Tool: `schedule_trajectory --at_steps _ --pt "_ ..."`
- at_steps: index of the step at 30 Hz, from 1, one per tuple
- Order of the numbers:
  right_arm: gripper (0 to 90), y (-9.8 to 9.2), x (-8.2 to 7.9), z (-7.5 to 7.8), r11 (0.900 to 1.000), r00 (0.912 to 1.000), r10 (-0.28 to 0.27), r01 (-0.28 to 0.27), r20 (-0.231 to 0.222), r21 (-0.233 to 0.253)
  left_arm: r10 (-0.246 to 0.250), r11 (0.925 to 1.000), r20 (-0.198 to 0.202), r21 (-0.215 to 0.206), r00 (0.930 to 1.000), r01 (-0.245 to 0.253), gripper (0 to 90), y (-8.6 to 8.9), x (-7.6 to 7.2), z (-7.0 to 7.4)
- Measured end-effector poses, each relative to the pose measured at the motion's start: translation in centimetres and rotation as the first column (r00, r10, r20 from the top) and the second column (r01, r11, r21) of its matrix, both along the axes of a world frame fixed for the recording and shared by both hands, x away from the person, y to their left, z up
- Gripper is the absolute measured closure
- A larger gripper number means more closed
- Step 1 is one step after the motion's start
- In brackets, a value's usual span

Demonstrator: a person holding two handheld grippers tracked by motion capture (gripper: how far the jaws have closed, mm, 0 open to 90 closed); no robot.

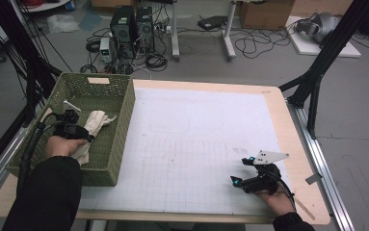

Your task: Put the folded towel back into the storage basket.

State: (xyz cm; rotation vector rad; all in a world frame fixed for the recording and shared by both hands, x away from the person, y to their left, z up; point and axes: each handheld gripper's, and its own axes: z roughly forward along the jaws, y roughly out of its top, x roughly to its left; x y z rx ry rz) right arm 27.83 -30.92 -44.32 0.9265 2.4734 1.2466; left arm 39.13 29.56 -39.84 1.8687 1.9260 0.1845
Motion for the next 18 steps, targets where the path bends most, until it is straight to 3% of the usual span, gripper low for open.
schedule_trajectory --at_steps 1,3,5,7,9,10,18 --pt "14.2 0.0 0.0 0.0 1.000 1.0000 0.001 -0.001 0.000 0.000 0.008 0.9999 0.026 -0.014 0.9996 -0.007 77.3 0.0 0.0 0.2" --pt "14.3 0.0 0.0 0.0 1.000 1.0000 0.001 -0.001 0.004 0.003 -0.005 0.9985 0.128 -0.054 0.9918 0.012 77.4 -0.2 -0.1 0.5" --pt "14.3 0.0 0.0 0.1 1.000 1.0000 0.001 -0.001 0.005 0.005 -0.004 0.9992 0.165 -0.037 0.9863 0.010 76.6 -0.3 0.0 0.7" --pt "14.4 0.0 0.0 0.1 1.000 1.0000 0.002 -0.002 0.008 0.004 -0.003 0.9995 0.146 -0.032 0.9893 0.008 67.7 -0.3 0.1 0.4" --pt "14.5 0.0 0.0 0.1 1.000 0.9999 0.002 -0.002 0.010 0.003 -0.004 0.9994 0.083 -0.033 0.9966 0.007 55.3 -0.4 0.3 -0.1" --pt "14.6 0.0 0.0 0.1 1.000 0.9999 0.004 -0.004 0.011 0.002 -0.002 0.9996 0.071 -0.029 0.9975 0.004 51.2 -0.3 0.3 -0.2" --pt "14.7 0.0 0.0 0.1 1.000 0.9999 0.006 -0.006 0.008 0.008 -0.052 0.9985 0.075 -0.013 0.9959 0.053 43.7 0.0 -0.2 1.1"
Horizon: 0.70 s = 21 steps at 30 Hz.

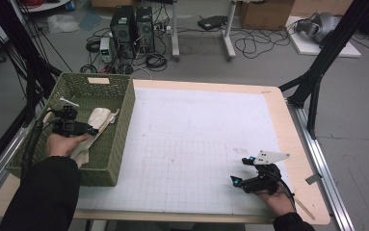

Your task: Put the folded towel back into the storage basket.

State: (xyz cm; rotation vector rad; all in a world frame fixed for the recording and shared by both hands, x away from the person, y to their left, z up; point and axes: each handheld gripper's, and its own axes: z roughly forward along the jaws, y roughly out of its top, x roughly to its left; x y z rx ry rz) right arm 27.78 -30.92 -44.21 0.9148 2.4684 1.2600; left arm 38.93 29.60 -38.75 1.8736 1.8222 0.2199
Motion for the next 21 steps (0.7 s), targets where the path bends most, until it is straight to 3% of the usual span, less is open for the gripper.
schedule_trajectory --at_steps 7,9,12,15,18,21 --pt "14.7 0.0 0.0 0.0 1.000 1.0000 -0.001 0.001 -0.001 -0.006 -0.082 0.9966 -0.014 0.009 0.9966 0.082 43.0 0.2 -0.7 1.3" --pt "14.7 0.0 0.0 -0.1 1.000 1.0000 -0.001 0.001 -0.003 -0.008 -0.105 0.9937 -0.054 0.034 0.9930 0.107 43.7 0.3 -0.9 1.4" --pt "14.7 0.1 0.0 -0.1 1.000 1.0000 0.002 -0.002 -0.006 -0.010 -0.128 0.9843 -0.125 0.105 0.9839 0.142 44.6 0.2 -1.0 1.1" --pt "14.7 0.1 0.0 -0.1 1.000 1.0000 0.004 -0.004 -0.004 -0.010 -0.129 0.9777 -0.159 0.145 0.9787 0.152 45.0 0.0 -0.9 0.5" --pt "14.7 0.1 0.1 -0.1 1.000 1.0000 0.004 -0.004 -0.005 -0.013 -0.115 0.9789 -0.159 0.149 0.9805 0.139 54.1 -0.3 -0.7 0.0" --pt "14.7 0.2 0.1 -0.1 1.000 1.0000 0.007 -0.007 -0.006 -0.013 -0.085 0.9820 -0.167 0.153 0.9823 0.111 72.1 -0.4 -0.4 -0.6"
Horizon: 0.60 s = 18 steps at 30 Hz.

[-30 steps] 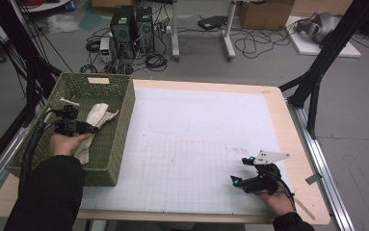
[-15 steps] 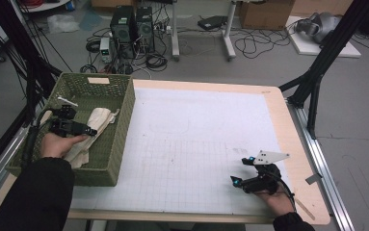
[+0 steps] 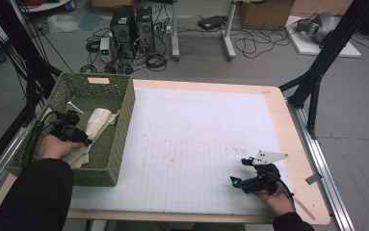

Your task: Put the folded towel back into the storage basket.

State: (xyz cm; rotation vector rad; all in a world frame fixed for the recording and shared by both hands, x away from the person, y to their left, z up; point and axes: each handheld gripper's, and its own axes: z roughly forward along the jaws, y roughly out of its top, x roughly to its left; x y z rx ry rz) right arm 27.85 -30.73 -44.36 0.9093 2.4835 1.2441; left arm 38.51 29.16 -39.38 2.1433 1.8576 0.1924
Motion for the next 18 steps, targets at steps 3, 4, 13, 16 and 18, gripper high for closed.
schedule_trajectory --at_steps 3,4,13,16,18 --pt "14.7 0.0 0.0 0.0 1.000 1.0000 0.001 -0.001 0.003 0.003 0.042 0.9987 0.007 -0.028 0.9991 -0.041 77.4 0.1 0.2 -0.2" --pt "14.7 0.0 0.0 0.0 1.000 1.0000 -0.002 0.002 0.001 0.003 0.061 0.9974 0.024 -0.040 0.9978 -0.060 77.6 0.1 0.3 -0.1" --pt "14.9 -0.1 0.0 0.1 1.000 1.0000 0.002 -0.002 0.008 0.010 0.162 0.9811 0.178 -0.135 0.9706 -0.139 61.8 -0.3 0.9 0.0" --pt "14.9 -0.1 0.0 0.1 1.000 1.0000 0.003 -0.003 0.006 0.009 0.131 0.9878 0.179 -0.107 0.9751 -0.113 54.1 -0.1 0.7 0.4" --pt "15.0 0.0 0.0 0.1 1.000 1.0000 0.006 -0.006 0.003 0.009 0.101 0.9922 0.190 -0.091 0.9766 -0.085 50.5 0.0 0.4 0.8"
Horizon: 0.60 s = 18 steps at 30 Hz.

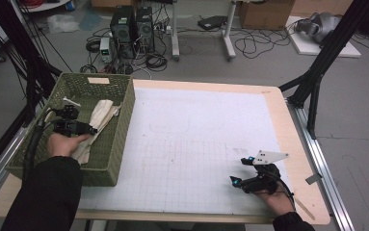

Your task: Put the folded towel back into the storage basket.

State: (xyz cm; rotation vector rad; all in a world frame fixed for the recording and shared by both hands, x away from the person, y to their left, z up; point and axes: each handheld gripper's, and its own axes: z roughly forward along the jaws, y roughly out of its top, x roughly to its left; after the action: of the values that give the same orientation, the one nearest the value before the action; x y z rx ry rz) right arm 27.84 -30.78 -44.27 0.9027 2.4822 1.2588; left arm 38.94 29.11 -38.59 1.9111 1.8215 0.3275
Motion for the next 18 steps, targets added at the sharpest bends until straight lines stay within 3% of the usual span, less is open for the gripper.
schedule_trajectory --at_steps 6,12,16,18 --pt "15.0 0.1 -0.1 0.0 1.000 1.0000 -0.002 0.002 0.002 -0.002 -0.072 0.9964 -0.033 0.042 0.9969 0.073 43.5 0.6 -0.8 1.3" --pt "15.0 0.1 0.0 -0.1 1.000 1.0000 0.000 0.000 -0.001 -0.008 -0.134 0.9887 -0.110 0.053 0.9849 0.140 44.7 0.5 -1.3 1.2" --pt "15.0 0.1 -0.1 0.0 1.000 1.0000 -0.001 0.001 0.001 -0.008 -0.155 0.9764 -0.162 0.124 0.9745 0.176 58.0 0.0 -1.2 0.2" --pt "15.1 0.1 0.0 0.0 1.000 1.0000 0.000 0.000 0.006 -0.006 -0.143 0.9777 -0.158 0.131 0.9769 0.164 69.1 0.0 -1.1 0.0"
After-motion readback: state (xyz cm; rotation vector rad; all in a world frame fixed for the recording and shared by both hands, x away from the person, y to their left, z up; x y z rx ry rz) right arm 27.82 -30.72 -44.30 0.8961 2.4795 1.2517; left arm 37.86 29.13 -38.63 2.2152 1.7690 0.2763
